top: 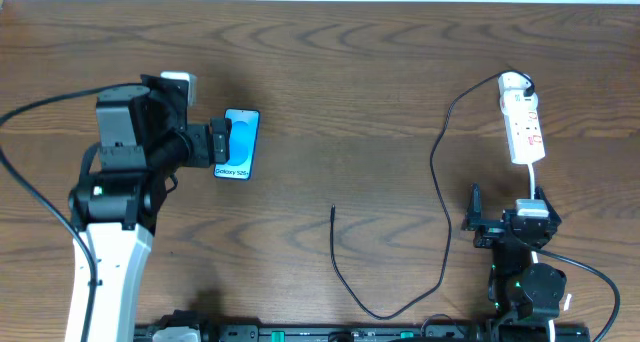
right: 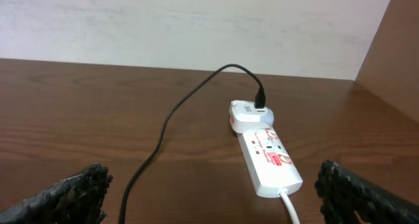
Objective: Plug charger to phone and switch on socket
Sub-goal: 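Move the left gripper forward over the Galaxy phone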
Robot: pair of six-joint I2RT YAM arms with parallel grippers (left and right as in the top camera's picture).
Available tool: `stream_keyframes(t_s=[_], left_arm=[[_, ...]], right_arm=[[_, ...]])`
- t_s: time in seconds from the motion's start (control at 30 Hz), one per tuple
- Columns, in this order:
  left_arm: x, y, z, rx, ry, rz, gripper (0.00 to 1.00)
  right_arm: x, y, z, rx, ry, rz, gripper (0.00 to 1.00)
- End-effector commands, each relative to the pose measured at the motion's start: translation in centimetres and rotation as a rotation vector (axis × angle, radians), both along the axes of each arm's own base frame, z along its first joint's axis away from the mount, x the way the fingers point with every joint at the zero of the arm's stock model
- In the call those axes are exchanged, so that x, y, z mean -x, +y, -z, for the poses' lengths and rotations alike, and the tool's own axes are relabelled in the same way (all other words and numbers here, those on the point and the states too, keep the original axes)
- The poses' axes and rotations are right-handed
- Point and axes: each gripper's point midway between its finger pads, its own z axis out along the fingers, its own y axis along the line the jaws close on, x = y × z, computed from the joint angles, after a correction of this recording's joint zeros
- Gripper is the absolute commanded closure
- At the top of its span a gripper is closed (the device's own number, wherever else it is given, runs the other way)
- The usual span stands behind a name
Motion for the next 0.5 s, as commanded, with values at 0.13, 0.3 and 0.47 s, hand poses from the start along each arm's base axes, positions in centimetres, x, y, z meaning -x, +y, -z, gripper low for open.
stream_keyframes(t_s=[0.13,0.3,0.47], left_arm=[[-1.4,0.2,0.8,-0.003,0.109,0.003,0.06],[-2.4,0.2,1.9,-0.001,0.183,0.003,0.06],[-3.0,0.2,3.1,-0.001,0.238,0.003,0.06]], right_arm=[[0.0,-0.2,0.0,0.013,-0.002,0.006,0.01],[0.0,-0.2,0.0,0.013,-0.002,0.006,0.01],[0.0,-0.2,0.0,0.013,-0.002,0.006,0.01]])
